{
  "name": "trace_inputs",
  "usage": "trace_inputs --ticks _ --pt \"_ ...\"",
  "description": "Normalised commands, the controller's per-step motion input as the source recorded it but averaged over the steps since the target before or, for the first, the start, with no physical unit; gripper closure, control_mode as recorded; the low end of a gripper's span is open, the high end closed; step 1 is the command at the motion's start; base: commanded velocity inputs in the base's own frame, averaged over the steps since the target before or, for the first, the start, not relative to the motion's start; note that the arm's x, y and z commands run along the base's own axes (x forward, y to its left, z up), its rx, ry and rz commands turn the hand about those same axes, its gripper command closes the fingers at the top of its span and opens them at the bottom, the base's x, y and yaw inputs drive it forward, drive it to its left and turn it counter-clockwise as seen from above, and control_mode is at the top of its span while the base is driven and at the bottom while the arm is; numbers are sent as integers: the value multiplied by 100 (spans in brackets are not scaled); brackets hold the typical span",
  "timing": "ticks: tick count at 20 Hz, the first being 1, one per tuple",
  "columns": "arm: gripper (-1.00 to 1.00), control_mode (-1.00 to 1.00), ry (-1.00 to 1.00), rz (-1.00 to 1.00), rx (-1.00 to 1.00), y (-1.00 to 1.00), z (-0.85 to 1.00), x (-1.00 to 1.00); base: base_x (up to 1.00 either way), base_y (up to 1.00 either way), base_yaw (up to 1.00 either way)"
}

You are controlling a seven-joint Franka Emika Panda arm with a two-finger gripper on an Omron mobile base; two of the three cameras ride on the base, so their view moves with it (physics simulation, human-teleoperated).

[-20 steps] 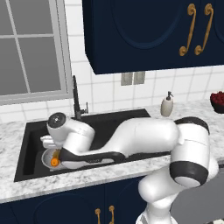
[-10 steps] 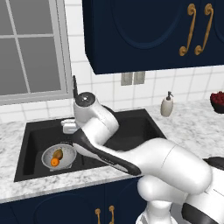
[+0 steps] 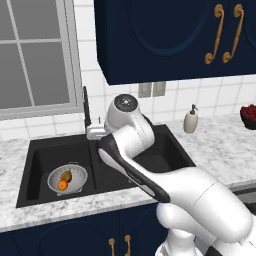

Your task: Put the colander in the sink, put the pear, tangerine in the colander, and turn on the sink faucet and pour water over the colander.

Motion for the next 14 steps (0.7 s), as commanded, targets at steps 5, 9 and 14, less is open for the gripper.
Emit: trace_inputs --ticks 5,9,14 --pt "-100 -100 -1 11 0 0 31 34 0 0 0" --pt "-100 -100 0 4 0 6 1 56 0 0 0" --pt "-100 -100 0 0 -5 36 -11 59 0 0 0"
